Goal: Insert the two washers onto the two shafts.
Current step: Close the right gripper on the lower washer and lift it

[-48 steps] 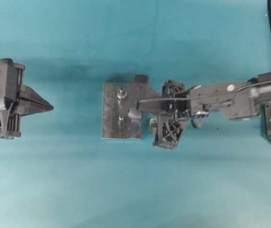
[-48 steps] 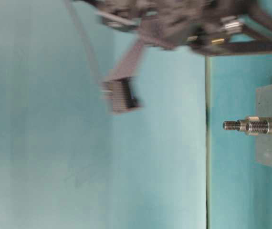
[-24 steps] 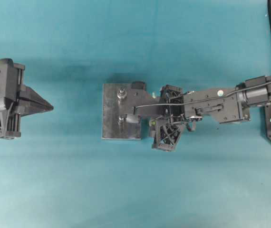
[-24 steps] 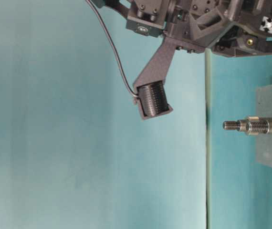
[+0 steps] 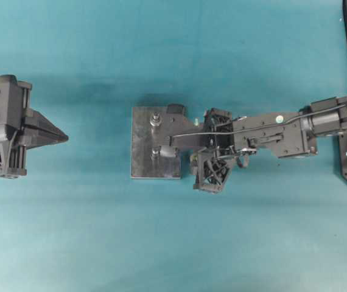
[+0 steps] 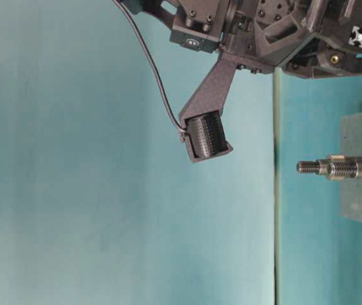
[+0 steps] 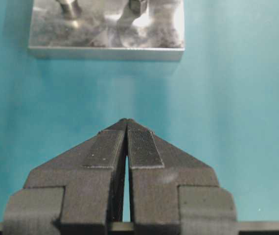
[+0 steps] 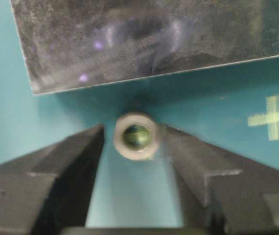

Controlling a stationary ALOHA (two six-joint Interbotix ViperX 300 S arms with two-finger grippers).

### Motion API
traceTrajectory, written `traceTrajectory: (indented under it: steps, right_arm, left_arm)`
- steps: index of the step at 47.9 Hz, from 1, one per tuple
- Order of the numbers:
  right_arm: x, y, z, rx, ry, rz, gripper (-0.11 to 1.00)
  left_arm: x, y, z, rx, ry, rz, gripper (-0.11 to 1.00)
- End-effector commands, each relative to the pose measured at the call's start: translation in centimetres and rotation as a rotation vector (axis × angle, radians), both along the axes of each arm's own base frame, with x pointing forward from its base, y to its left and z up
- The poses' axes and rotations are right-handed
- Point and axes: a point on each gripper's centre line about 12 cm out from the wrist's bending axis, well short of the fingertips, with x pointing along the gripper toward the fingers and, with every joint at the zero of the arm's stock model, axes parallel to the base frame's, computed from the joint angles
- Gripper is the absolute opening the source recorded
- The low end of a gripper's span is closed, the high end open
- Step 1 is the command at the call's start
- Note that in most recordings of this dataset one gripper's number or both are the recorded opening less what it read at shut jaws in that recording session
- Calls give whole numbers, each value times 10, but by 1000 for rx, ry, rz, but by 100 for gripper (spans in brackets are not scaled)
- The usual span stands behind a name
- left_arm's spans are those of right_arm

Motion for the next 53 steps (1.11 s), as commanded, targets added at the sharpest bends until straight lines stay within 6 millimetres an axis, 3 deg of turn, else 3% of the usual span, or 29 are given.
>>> traceTrajectory:
  steps: [1,22,39,53]
  right_arm:
    - [1,1,2,6,-5,-9,59]
    - [1,-3,-2,4,11,-21,57]
    - [2,-10,-1,5,8,-40,34]
    - [-2,-16,19,4,-11,-57,34]
  left_arm:
    - [3,0,8,4,-26,-2,0]
    - [3,0,9,4,-34,-2,0]
    - [4,0,10,4,-34,-2,0]
    - [4,0,10,4,-34,-2,0]
